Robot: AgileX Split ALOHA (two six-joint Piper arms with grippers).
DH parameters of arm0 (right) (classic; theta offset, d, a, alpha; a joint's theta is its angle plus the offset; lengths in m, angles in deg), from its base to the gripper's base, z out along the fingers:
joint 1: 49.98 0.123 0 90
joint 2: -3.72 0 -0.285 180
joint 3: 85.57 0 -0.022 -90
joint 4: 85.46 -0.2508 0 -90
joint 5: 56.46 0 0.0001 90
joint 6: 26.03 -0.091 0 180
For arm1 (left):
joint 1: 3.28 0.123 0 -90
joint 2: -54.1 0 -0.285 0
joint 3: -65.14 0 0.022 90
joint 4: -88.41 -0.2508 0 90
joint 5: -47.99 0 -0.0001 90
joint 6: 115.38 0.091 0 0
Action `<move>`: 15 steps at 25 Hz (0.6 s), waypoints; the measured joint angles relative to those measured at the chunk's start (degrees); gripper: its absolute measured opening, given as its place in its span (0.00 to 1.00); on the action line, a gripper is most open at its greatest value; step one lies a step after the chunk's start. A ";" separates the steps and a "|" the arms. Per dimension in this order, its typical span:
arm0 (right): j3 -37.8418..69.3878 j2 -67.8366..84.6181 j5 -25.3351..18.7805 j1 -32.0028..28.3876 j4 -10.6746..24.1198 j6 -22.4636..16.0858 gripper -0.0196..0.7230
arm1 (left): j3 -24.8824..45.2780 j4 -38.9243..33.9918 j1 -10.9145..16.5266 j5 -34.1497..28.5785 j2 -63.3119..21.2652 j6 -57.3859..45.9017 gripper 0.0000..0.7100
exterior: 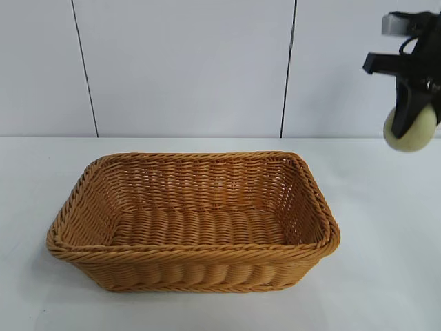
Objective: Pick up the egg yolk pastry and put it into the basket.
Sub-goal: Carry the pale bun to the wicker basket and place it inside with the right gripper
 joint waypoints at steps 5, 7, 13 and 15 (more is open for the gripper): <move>-3.24 0.00 -2.67 3.09 0.14 0.00 0.27 | 0.00 0.00 0.00 0.00 0.00 0.00 0.98; -3.37 0.00 -2.81 5.98 0.10 -0.15 0.27 | 0.00 0.00 0.00 0.00 0.00 0.00 0.98; -3.44 0.00 -1.58 18.37 0.10 -1.75 0.27 | 0.00 0.00 0.00 0.00 0.00 0.00 0.98; -3.44 0.00 -0.02 22.50 -0.05 -3.15 0.27 | 0.00 0.00 0.00 0.00 0.00 0.00 0.98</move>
